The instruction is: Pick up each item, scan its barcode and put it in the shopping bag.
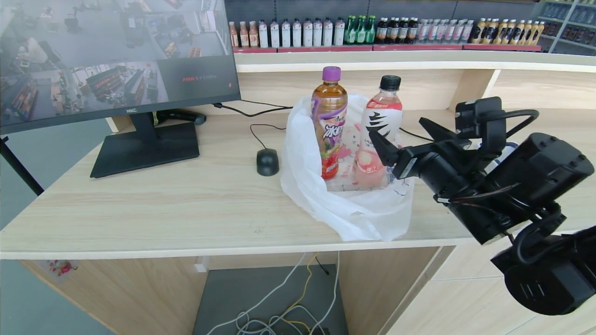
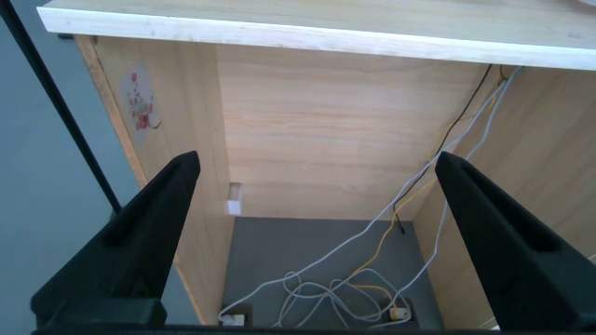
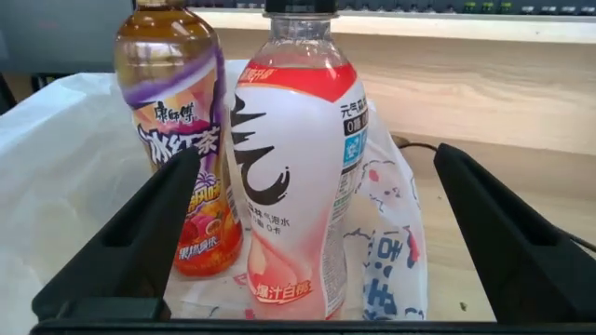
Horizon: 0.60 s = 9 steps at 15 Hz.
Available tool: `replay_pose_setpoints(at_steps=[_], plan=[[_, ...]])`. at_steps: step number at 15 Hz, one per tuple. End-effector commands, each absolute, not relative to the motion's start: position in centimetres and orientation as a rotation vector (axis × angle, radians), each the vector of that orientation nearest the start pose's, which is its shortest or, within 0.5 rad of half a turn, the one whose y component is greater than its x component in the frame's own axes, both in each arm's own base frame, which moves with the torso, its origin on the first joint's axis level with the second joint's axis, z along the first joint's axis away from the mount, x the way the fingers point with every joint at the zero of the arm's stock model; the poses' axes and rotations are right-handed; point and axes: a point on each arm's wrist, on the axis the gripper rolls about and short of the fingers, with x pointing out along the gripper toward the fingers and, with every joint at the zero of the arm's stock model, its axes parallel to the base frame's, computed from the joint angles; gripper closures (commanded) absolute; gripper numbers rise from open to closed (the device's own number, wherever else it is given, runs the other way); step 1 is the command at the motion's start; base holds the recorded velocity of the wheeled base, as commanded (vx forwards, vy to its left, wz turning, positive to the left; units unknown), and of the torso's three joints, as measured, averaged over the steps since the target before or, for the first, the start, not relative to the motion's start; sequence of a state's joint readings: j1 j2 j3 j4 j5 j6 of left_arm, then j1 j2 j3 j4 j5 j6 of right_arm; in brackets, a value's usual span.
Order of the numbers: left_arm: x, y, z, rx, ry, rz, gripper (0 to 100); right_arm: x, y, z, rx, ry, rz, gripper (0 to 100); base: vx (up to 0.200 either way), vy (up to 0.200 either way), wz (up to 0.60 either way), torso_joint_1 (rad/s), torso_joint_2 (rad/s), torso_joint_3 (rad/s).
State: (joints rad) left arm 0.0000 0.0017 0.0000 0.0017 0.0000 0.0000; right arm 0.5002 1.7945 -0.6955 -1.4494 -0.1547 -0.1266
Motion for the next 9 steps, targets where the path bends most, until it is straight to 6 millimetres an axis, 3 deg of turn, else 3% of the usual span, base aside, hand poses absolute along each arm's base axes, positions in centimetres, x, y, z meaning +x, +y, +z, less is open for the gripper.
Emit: replay_pose_setpoints(at_steps=[1, 6, 9], plan=[[-2.3, 0.0, 7.5, 0.0, 0.003, 0.0, 0, 25.3, 13.5, 21.9, -0.001, -0.384, 0.318, 0, 0.0, 0.0, 0.0, 0.0, 0.0, 0.0], [-2.3, 0.0, 7.5, 0.0, 0.003, 0.0, 0, 21.4, 11.1, 22.3, -0.003, -0.387, 0.309, 0, 0.0, 0.0, 0.0, 0.0, 0.0, 0.0], [-2.3, 0.0, 7.5, 0.0, 0.003, 0.0, 0, 16.9, 7.7, 21.1, -0.022, -0.358, 0.27, 0, 0.0, 0.0, 0.0, 0.0, 0.0, 0.0]])
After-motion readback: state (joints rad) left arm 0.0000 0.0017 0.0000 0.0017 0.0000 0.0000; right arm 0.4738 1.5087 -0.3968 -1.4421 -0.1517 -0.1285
